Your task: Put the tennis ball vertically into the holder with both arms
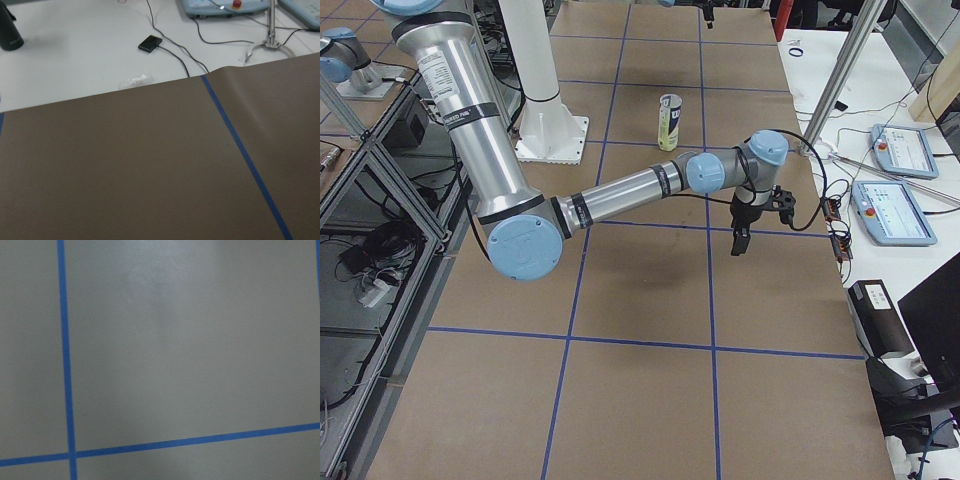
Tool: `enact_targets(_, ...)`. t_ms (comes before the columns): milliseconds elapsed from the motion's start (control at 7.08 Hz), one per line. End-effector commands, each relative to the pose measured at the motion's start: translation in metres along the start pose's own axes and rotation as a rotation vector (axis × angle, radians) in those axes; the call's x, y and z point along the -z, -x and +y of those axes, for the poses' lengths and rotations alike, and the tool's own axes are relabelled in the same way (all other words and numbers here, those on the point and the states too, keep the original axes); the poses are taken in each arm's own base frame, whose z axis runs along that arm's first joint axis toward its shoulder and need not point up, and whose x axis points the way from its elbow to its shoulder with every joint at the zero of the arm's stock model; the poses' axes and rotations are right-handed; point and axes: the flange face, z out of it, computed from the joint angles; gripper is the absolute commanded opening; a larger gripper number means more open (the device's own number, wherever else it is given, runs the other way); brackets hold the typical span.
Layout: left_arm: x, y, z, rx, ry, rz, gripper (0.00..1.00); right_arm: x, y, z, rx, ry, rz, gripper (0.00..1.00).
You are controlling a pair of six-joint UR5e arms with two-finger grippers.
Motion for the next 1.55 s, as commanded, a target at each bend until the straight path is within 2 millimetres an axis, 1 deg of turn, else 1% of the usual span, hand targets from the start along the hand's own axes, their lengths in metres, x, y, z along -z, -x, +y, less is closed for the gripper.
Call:
enact_targets(0,0.016,0.040,0.031,0.029,0.062,-0.024,0.99,-0.011,-0.097,0.028,0.053,0.037,-0.032,1.00)
enact_targets(141,0.026,0.051,0.029,0.127,0.136,-0.019,0.99,-0.018,-0.124,0.041,0.074,0.049,-0.030,1.00)
enact_targets(283,0.036,0.052,0.025,0.151,0.146,-0.012,0.99,-0.022,-0.137,0.049,0.089,0.054,-0.028,1.00)
enact_targets(424,0.036,0.055,0.026,0.146,0.147,-0.017,0.99,-0.025,-0.149,0.054,0.120,0.059,-0.022,1.00)
enact_targets(565,0.034,0.060,0.032,0.139,0.162,-0.023,0.99,-0.029,-0.156,0.058,0.137,0.067,-0.019,1.00)
enact_targets(707,0.032,0.065,0.036,0.157,0.184,-0.035,0.99,-0.032,-0.160,0.062,0.134,0.071,-0.018,1.00)
enact_targets(848,0.041,0.085,0.044,0.130,0.192,-0.051,0.99,-0.031,-0.159,0.064,0.135,0.069,-0.018,1.00)
enact_targets(989,0.067,0.110,0.039,0.107,0.200,-0.080,0.99,-0.031,-0.159,0.064,0.135,0.069,-0.018,1.00)
enact_targets(1131,0.081,0.122,0.038,0.110,0.217,-0.095,0.99,-0.031,-0.160,0.065,0.135,0.069,-0.018,1.00)
enact_targets(1272,0.084,0.121,0.042,0.110,0.217,-0.092,0.99,-0.032,-0.161,0.067,0.133,0.071,-0.019,1.00)
enact_targets(1413,0.089,0.122,0.053,0.114,0.215,-0.096,0.99,-0.031,-0.160,0.066,0.132,0.070,-0.021,1.00)
